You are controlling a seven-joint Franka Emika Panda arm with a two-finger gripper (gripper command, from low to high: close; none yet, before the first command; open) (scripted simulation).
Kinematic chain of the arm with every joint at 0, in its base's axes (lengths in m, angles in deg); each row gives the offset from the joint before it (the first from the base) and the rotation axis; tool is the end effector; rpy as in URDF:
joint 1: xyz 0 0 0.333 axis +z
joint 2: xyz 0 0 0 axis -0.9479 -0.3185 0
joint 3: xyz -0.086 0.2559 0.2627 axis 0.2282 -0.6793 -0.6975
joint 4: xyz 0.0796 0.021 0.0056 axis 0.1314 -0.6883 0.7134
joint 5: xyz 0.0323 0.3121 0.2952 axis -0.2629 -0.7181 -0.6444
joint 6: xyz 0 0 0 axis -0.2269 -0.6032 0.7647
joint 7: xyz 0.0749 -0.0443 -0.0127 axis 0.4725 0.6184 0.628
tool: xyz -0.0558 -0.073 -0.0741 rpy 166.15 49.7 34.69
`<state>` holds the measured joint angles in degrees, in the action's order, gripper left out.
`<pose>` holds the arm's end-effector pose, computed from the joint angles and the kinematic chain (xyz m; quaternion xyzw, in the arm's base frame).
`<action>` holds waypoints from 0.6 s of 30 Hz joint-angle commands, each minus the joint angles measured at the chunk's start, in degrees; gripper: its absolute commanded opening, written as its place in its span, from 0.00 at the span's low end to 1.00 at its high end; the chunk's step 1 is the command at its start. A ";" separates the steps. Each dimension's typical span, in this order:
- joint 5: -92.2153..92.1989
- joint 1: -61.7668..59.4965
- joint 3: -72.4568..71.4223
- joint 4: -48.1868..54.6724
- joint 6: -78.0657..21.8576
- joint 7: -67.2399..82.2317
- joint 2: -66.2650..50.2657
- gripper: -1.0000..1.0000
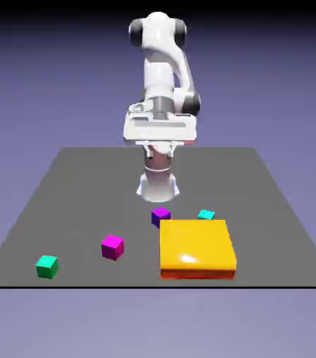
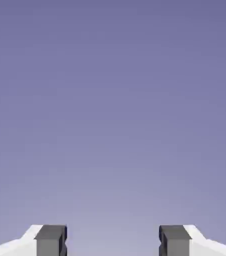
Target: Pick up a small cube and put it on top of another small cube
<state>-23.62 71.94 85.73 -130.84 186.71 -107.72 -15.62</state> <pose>0.4064 -0.0078 0.4717 -0.8635 0.3377 -0.3476 0.1393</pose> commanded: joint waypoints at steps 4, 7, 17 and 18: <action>-7.28 -0.56 3.84 4.88 -2.21 8.42 -8.31 0.50; -12.74 -0.99 6.72 8.54 -3.87 14.74 -14.54 0.50; -30.94 -2.40 16.31 20.73 -9.39 35.79 -35.30 0.50; -32.76 -2.54 17.27 21.95 -9.94 37.90 -37.38 0.50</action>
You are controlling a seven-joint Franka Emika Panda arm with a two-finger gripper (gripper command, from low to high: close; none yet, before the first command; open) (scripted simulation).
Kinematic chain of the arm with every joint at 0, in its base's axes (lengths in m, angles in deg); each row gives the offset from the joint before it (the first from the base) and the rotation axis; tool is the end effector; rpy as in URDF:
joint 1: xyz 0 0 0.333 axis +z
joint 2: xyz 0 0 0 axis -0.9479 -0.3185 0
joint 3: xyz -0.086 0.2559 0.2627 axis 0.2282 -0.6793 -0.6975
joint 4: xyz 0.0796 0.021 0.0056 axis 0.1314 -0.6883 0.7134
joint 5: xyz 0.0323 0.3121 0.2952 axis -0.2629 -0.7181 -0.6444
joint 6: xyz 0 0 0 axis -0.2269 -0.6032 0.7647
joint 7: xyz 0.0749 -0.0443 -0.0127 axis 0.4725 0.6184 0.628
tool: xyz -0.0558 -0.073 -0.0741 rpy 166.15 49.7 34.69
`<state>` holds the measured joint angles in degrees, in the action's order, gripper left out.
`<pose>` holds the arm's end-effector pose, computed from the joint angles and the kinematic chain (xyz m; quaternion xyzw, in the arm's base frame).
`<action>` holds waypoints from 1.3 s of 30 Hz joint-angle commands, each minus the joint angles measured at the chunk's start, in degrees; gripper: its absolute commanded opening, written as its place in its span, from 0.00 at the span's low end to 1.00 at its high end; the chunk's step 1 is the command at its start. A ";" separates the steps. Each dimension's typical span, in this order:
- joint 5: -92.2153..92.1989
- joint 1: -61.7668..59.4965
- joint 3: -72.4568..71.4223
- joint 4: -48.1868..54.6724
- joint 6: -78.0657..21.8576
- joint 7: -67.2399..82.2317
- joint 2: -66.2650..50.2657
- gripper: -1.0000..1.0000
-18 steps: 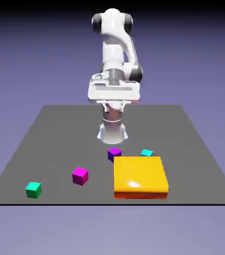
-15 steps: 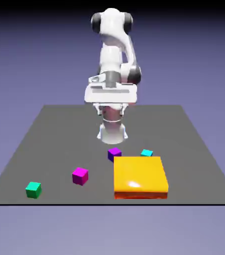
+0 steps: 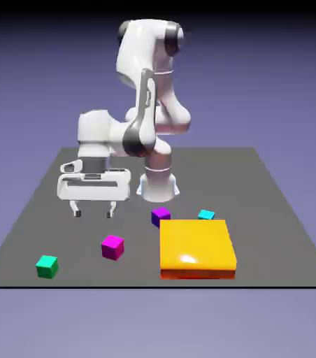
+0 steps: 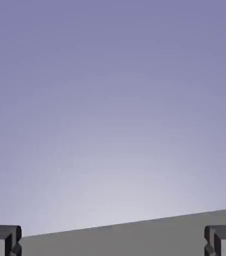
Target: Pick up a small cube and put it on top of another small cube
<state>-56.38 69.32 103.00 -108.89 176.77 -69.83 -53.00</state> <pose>0.5088 -0.2211 0.3140 -0.8734 0.4449 -0.1786 0.0859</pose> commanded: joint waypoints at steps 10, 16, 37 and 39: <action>-18.20 -1.32 9.59 12.20 -5.52 21.06 -20.77 0.50; -26.05 -4.96 6.46 18.03 -4.29 28.00 -29.77 0.50; -8.92 15.90 -4.12 -10.63 -10.22 49.62 1.48 0.00; -6.98 18.79 -6.61 -14.69 -10.88 53.89 5.63 0.00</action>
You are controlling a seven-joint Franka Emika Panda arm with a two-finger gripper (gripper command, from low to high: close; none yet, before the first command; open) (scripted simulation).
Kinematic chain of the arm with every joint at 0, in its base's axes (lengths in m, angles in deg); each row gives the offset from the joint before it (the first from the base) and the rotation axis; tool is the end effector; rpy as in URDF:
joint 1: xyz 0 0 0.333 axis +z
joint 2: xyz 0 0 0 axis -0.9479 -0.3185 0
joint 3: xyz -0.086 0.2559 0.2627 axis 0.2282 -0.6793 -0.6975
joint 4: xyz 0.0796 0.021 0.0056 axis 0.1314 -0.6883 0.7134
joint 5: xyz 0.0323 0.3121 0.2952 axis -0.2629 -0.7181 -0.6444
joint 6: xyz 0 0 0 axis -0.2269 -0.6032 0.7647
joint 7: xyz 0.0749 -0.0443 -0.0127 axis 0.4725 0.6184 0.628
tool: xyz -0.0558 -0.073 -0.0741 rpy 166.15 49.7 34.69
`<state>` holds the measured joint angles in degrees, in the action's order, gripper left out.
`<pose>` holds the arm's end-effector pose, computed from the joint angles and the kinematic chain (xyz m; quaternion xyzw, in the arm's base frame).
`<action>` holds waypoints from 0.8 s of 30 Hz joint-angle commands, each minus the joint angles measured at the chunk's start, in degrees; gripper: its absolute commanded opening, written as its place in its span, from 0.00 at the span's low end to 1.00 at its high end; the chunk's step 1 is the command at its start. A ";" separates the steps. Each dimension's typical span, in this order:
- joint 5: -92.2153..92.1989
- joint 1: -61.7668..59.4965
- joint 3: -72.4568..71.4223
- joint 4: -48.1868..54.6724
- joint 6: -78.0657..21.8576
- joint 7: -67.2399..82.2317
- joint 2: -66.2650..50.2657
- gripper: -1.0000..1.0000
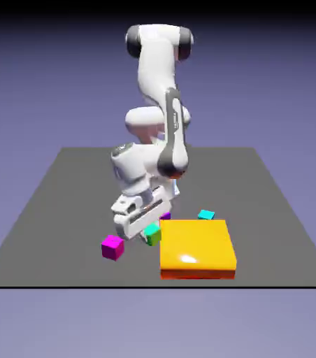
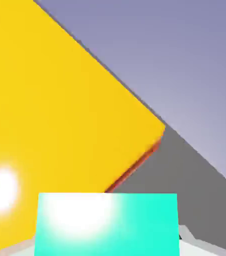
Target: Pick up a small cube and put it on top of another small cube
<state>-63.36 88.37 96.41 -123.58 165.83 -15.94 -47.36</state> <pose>0.4327 0.0223 0.2416 -0.9734 -0.1649 -0.0538 0.1500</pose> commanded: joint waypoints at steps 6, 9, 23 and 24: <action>5.83 8.41 -7.49 -12.18 -1.91 12.82 12.46 0.00; 8.74 12.74 -11.22 -18.27 -2.90 19.24 18.69 0.00; -11.84 37.60 2.64 -17.59 7.46 38.76 5.79 0.00; -13.84 39.68 4.06 -17.27 8.44 40.26 4.35 0.00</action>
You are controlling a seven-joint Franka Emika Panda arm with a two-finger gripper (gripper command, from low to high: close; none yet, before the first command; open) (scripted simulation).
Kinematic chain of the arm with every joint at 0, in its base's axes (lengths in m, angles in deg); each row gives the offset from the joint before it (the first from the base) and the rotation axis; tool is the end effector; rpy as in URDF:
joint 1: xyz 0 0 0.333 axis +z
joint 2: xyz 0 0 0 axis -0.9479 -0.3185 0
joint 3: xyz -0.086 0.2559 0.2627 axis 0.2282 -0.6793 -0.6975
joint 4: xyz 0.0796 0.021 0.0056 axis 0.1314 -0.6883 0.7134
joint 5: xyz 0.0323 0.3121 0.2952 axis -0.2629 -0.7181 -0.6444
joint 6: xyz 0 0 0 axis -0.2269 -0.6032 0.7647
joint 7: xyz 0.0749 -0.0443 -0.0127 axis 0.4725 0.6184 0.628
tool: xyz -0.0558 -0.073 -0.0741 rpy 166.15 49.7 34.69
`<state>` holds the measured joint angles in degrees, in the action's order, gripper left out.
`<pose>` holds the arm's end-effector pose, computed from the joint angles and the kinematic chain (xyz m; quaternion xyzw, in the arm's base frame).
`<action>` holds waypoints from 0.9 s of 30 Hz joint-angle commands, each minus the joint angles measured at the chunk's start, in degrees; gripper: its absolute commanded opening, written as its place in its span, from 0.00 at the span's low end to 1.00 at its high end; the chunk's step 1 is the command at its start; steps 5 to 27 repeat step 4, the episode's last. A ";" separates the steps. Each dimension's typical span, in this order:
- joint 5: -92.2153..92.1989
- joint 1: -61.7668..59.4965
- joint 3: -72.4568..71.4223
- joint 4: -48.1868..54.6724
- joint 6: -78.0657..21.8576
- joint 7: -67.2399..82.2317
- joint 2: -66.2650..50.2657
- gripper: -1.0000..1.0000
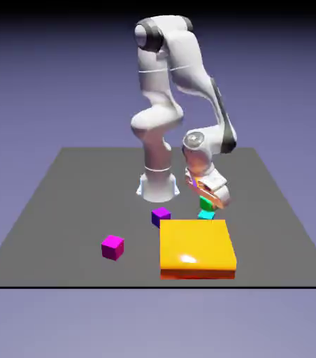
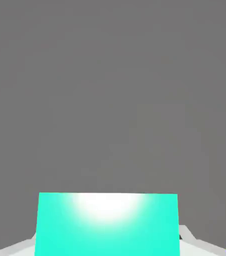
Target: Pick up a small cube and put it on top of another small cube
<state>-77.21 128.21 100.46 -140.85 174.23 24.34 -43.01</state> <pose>0.2476 0.1683 0.1886 -0.7631 -0.6299 -0.0142 0.1437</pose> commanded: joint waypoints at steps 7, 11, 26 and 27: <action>-3.03 2.99 2.18 0.49 1.54 2.27 -2.19 1.00; -3.03 2.99 2.18 0.49 1.54 2.27 -2.19 1.00; -3.03 2.99 2.18 0.49 1.54 2.27 -2.19 1.00; -3.03 2.99 2.18 0.49 1.54 2.27 -2.19 1.00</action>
